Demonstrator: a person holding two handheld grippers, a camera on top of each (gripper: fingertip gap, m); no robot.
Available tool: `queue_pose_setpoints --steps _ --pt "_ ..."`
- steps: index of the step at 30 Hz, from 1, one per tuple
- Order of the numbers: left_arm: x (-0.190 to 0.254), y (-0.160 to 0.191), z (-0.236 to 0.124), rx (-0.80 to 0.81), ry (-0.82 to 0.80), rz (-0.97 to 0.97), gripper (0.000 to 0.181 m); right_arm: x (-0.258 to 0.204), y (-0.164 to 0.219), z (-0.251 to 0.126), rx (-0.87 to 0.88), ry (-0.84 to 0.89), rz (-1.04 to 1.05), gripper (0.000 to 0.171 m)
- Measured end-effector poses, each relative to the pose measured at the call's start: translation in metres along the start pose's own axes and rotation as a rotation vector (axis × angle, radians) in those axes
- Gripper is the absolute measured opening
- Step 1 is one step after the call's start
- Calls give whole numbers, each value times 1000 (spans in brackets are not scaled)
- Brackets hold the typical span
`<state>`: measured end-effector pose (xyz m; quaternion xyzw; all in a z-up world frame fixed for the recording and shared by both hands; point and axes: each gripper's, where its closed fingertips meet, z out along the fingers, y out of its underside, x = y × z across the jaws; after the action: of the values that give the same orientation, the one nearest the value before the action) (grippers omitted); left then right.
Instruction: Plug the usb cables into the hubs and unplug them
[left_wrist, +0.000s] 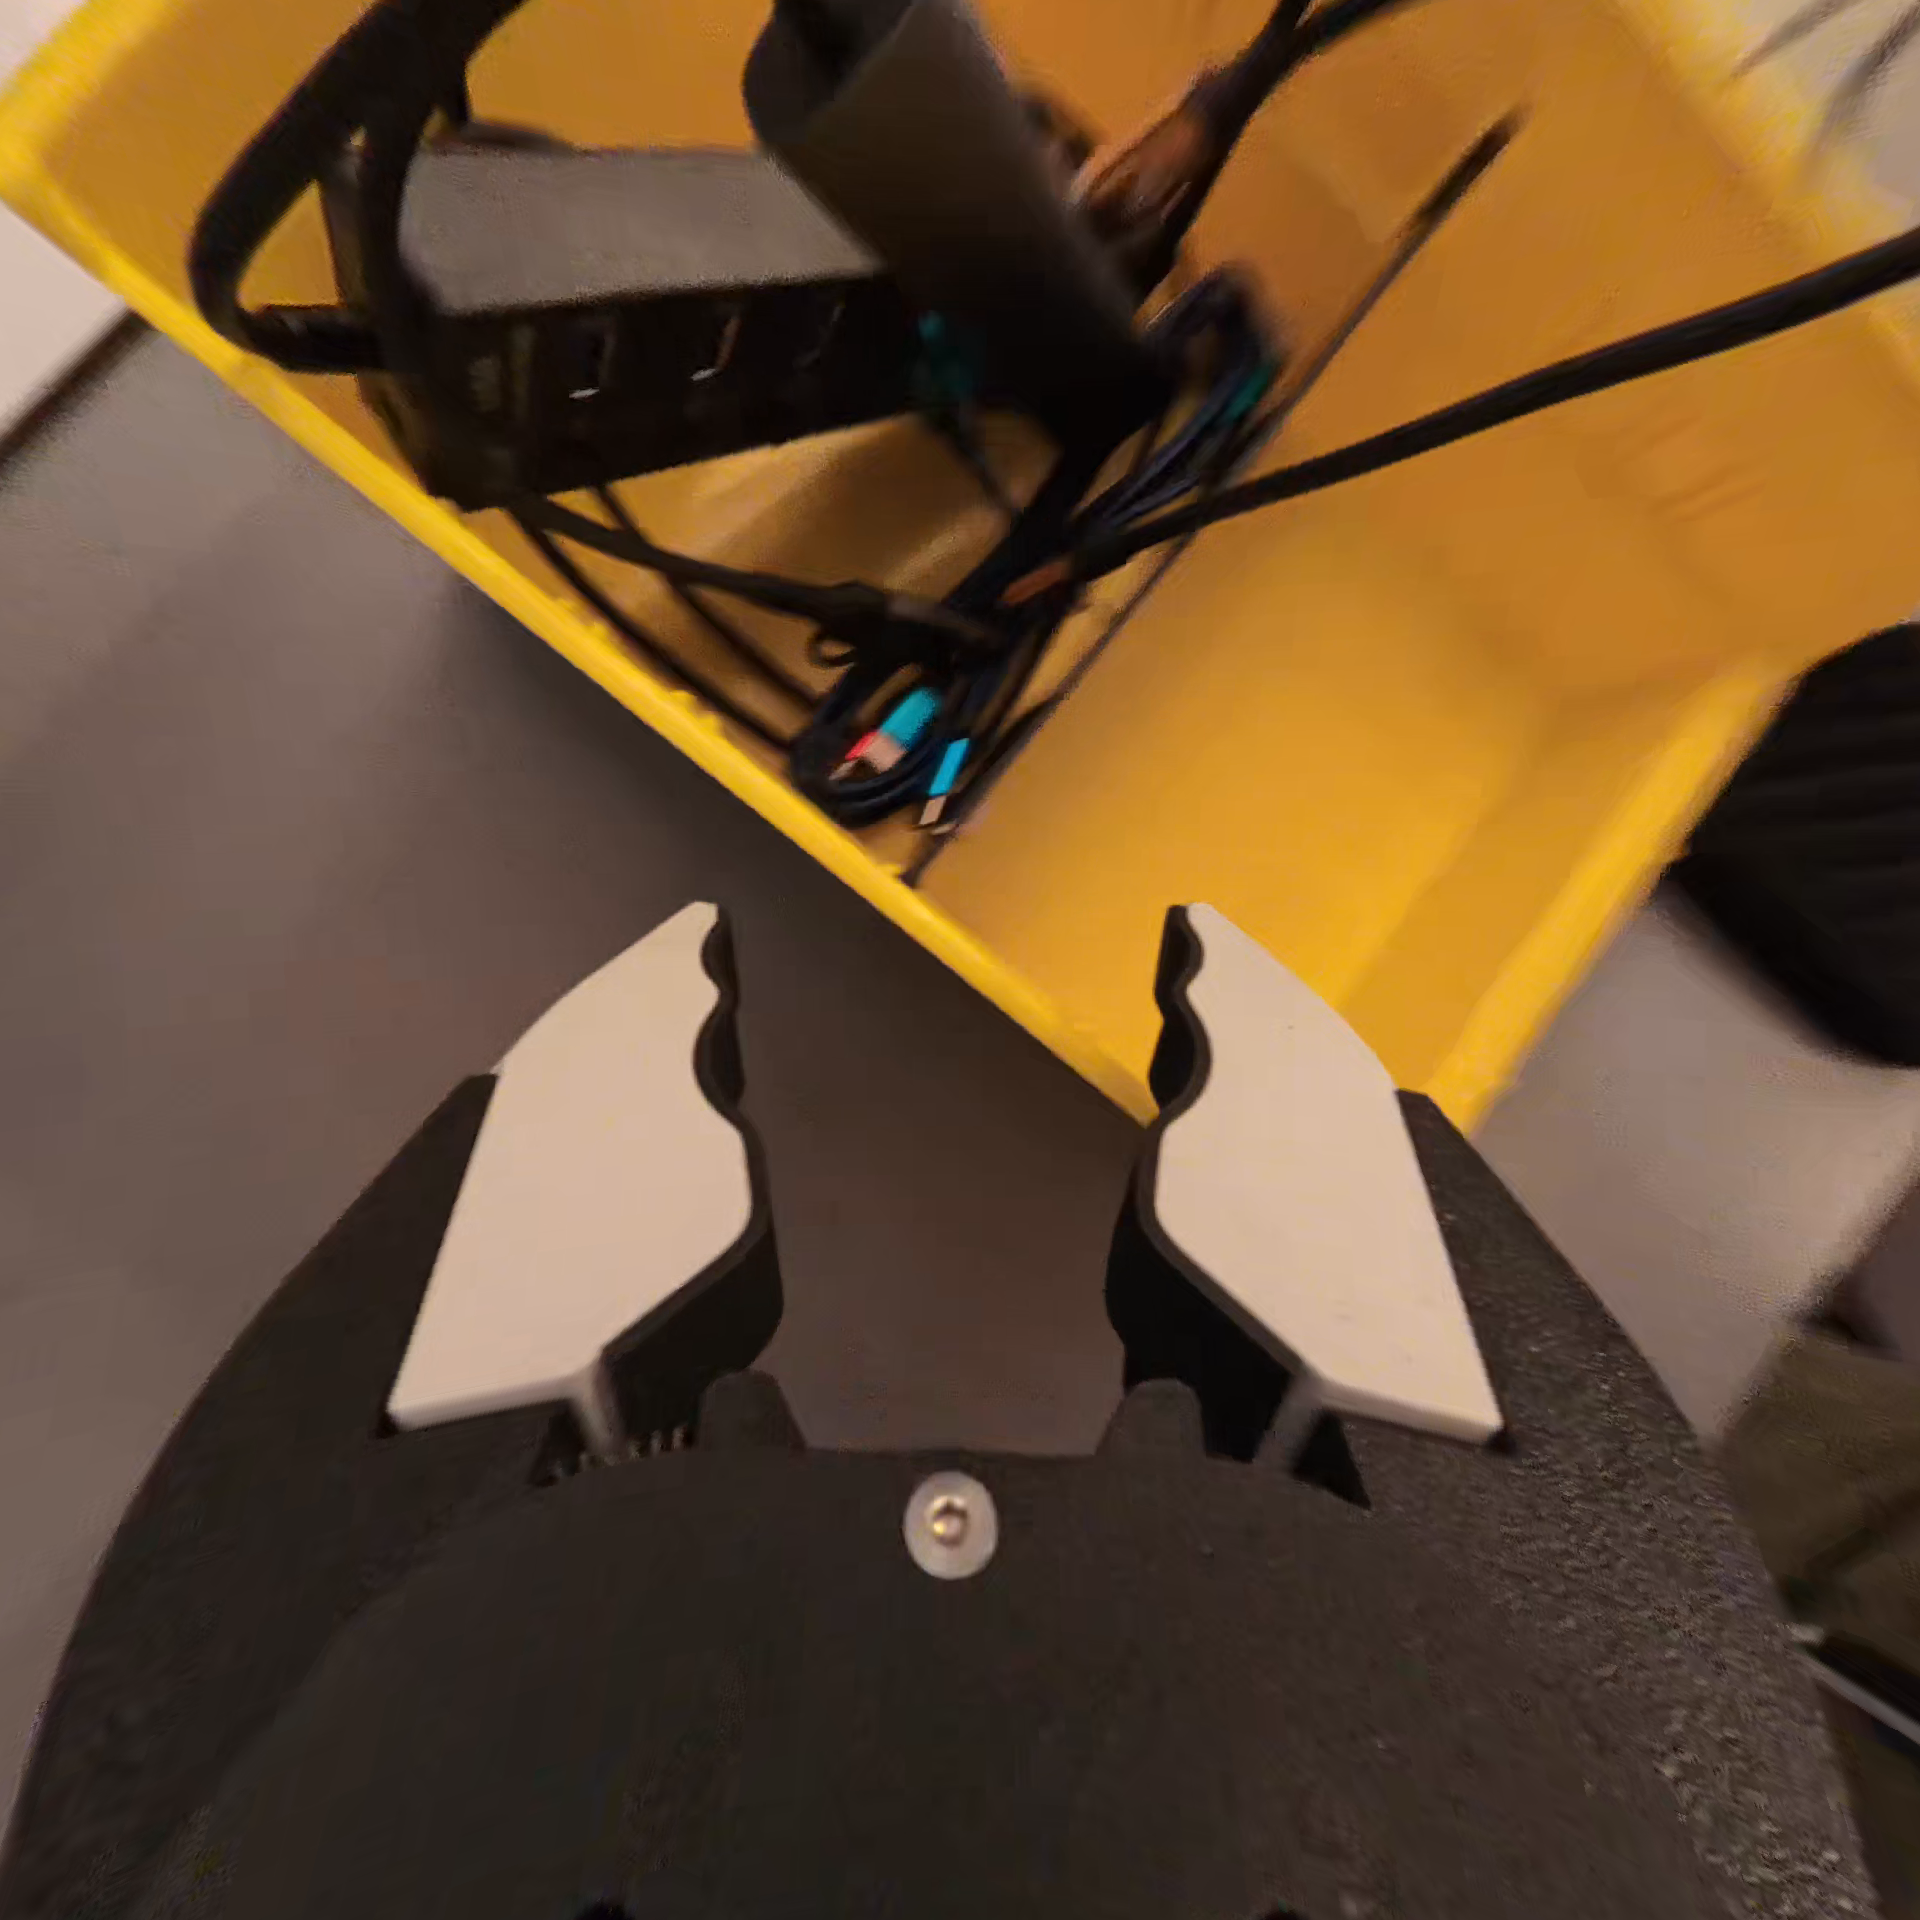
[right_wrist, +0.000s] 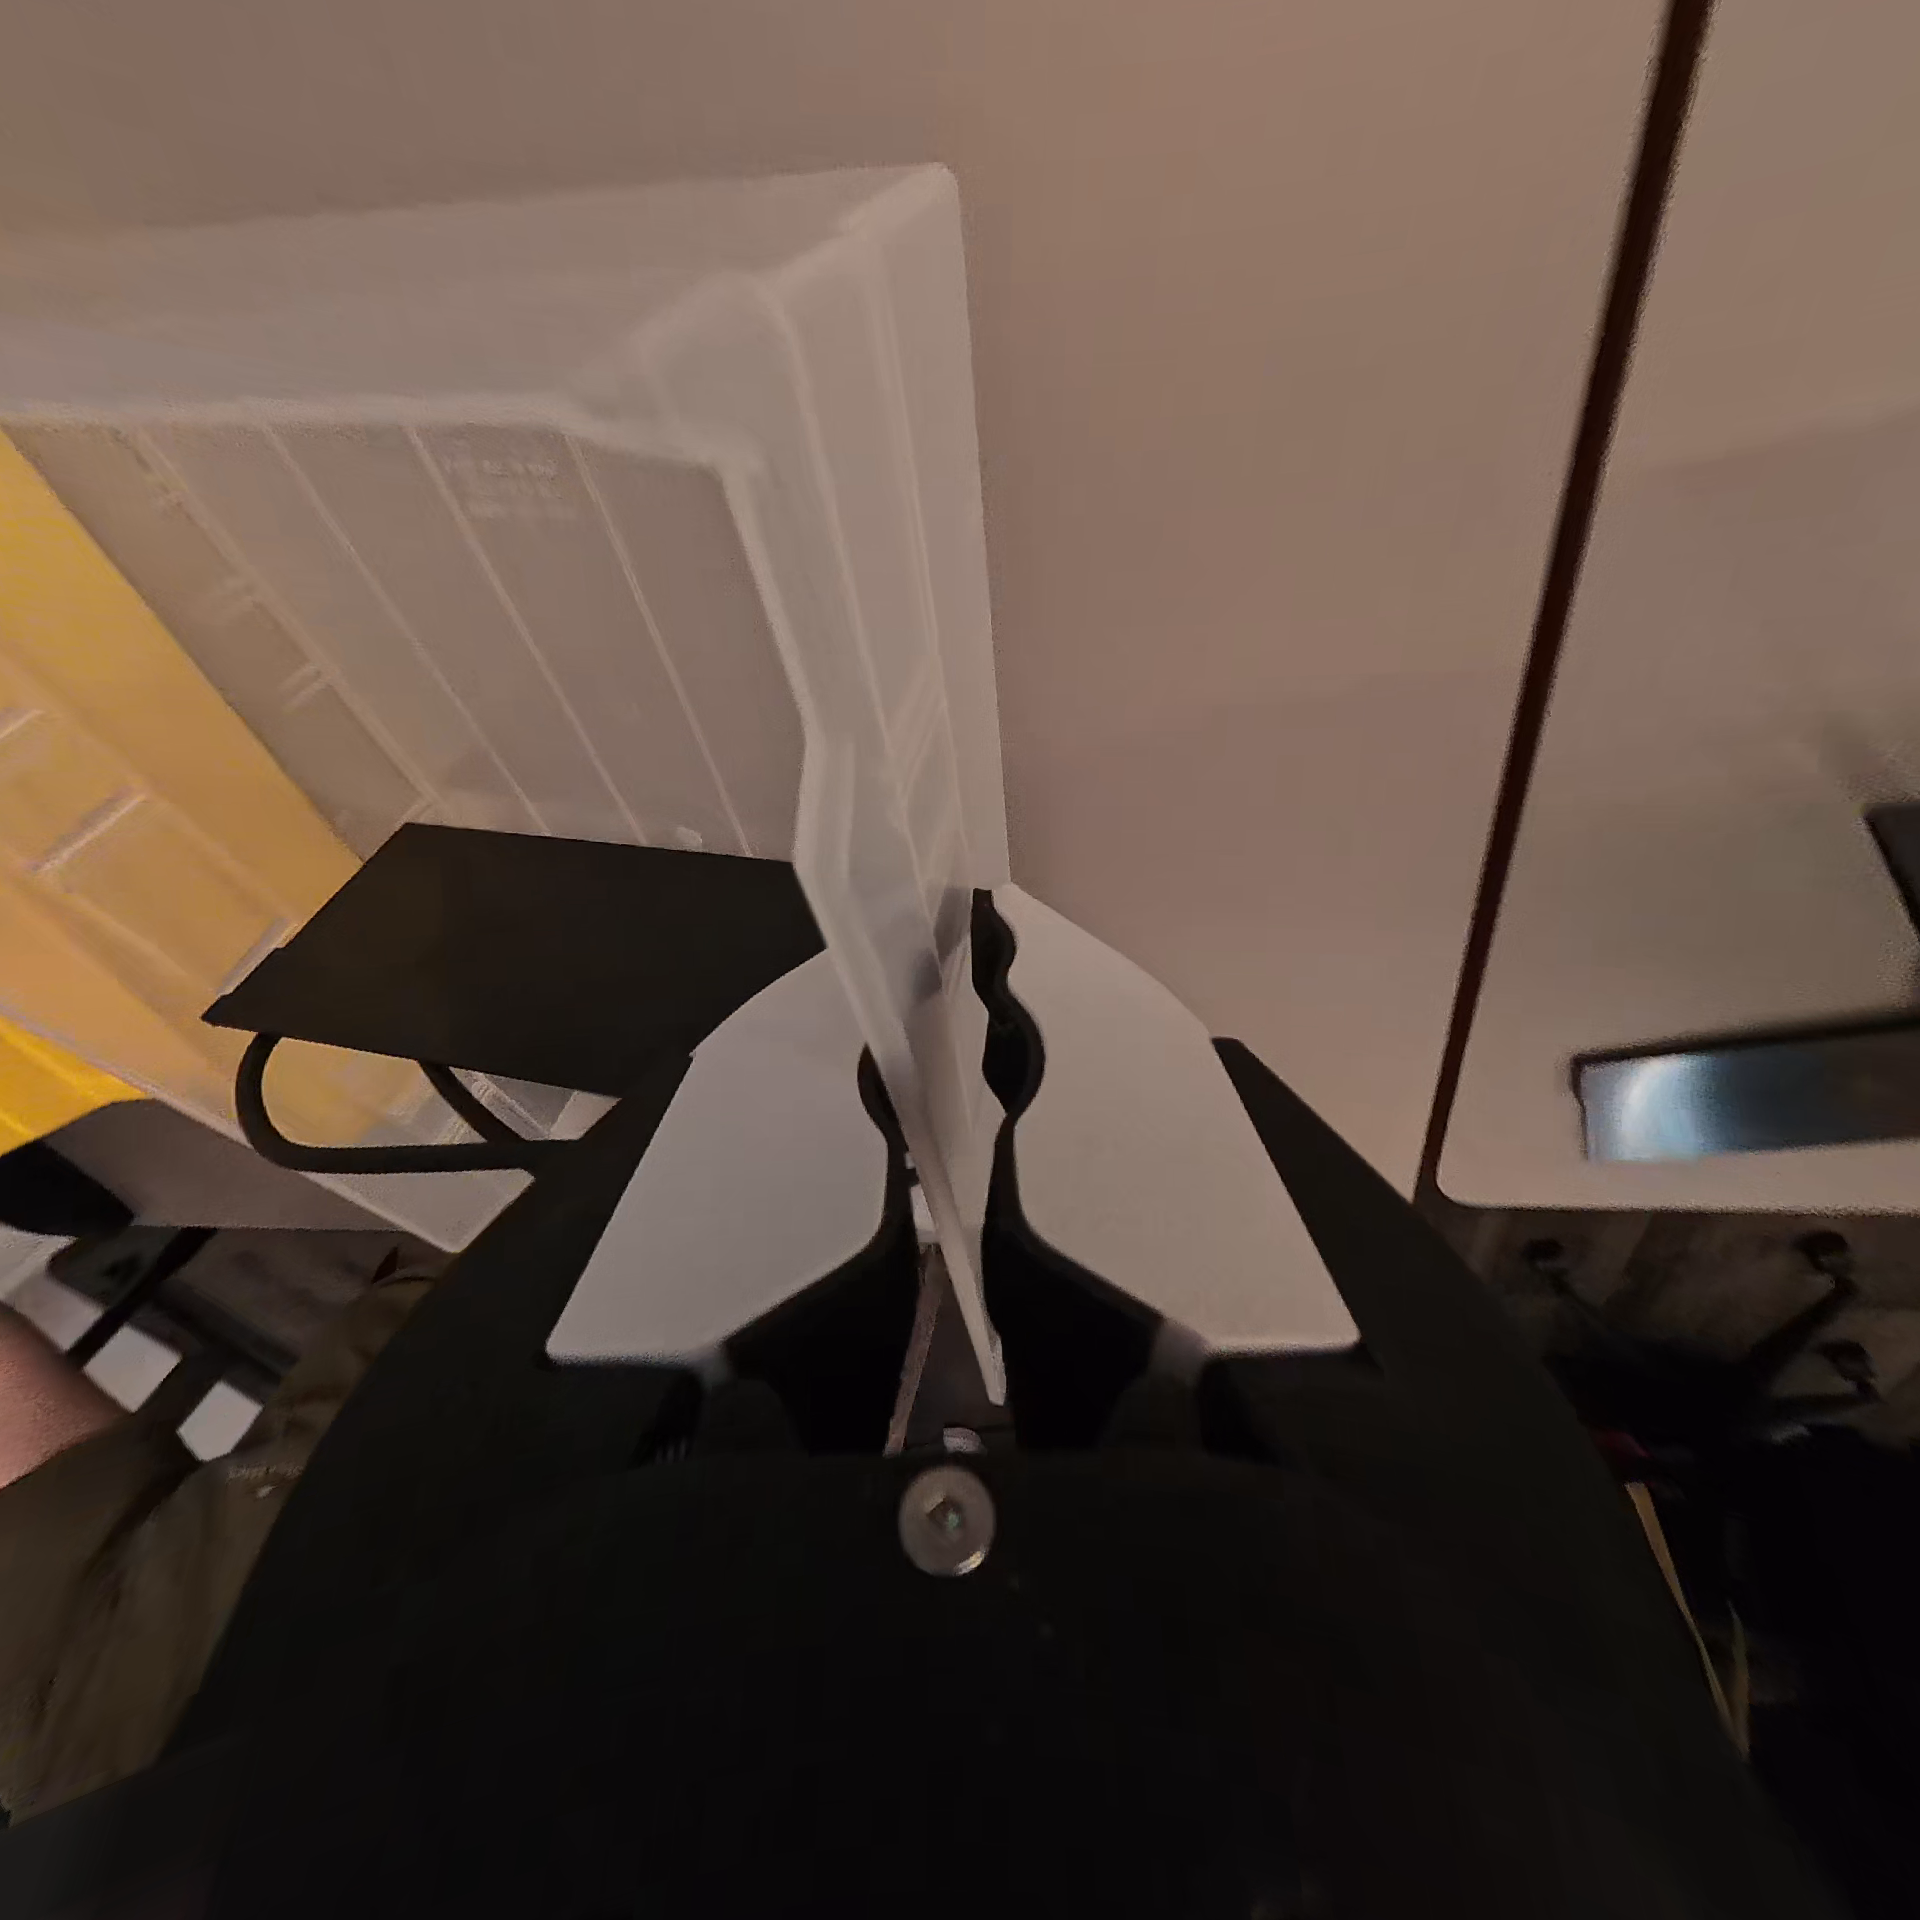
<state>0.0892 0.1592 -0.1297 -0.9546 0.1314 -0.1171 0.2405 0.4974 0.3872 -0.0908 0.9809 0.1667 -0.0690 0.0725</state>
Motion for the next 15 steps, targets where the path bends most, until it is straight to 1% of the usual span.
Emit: queue_pose_setpoints --steps 1,2,4,6,7,8,10,14,15 --pt "-6 2 3 -80 -68 43 85 -2 -4 7 -6 -26 -12 10" --pt "-6 4 4 -138 -79 48 83 -6 -8 12 -7 -54 -25 10" --pt "0 9 8 -250 -44 24 78 -13 -18 18 12 -107 -39 10" --pt "7 16 9 -351 22 -16 62 -16 -32 21 55 -117 -49 10" --pt "7 18 9 -397 36 -37 59 -17 -39 22 74 -107 -45 10" --pt "7 19 9 -430 45 -56 51 -18 -43 23 80 -109 -34 9" --pt "3 13 9 -442 26 -58 36 -23 -48 29 70 -119 -45 10" --pt "-2 13 6 -520 78 -116 16 -33 -54 40 58 -130 -58 10" --pt "-5 13 5 -523 86 -122 16 -36 -55 44 55 -130 -61 10"
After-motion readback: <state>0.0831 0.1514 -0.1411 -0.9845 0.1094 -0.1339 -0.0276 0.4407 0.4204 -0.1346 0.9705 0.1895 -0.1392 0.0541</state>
